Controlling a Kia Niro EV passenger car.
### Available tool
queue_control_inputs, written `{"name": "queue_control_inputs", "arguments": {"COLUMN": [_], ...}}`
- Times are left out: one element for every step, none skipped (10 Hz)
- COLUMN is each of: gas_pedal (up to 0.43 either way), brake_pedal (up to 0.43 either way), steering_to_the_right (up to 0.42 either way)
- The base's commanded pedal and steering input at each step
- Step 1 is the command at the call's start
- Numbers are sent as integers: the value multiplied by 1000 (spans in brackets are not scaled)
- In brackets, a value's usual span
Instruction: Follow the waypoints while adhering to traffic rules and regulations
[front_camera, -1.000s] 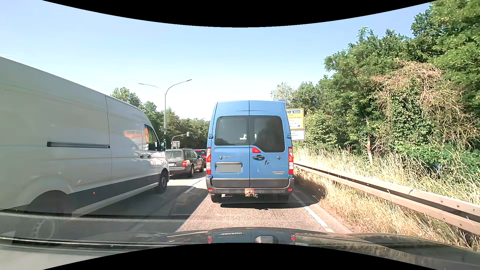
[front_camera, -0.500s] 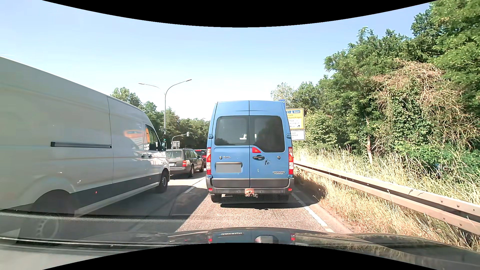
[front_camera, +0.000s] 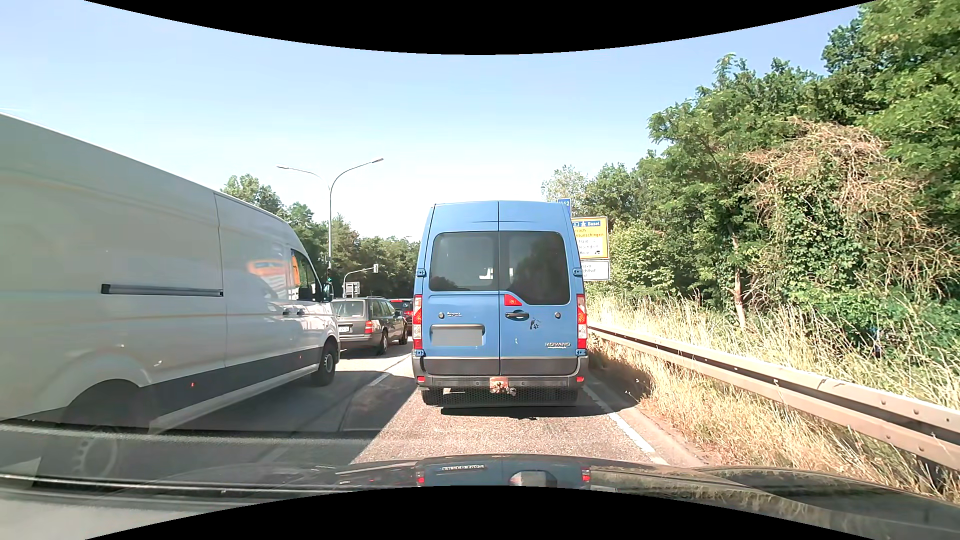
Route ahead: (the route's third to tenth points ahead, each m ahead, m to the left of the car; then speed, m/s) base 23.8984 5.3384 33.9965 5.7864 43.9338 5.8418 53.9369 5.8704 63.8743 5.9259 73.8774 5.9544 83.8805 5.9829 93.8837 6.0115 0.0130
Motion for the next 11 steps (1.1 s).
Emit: {"name": "queue_control_inputs", "arguments": {"gas_pedal": [0,0,0,0,0,0,0,0,0,0,0], "brake_pedal": [189,189,189,189,183,189,183,189,189,189,183], "steering_to_the_right": [-1,-1,-1,-1,-1,-1,-1,-1,-1,-1,-1]}}
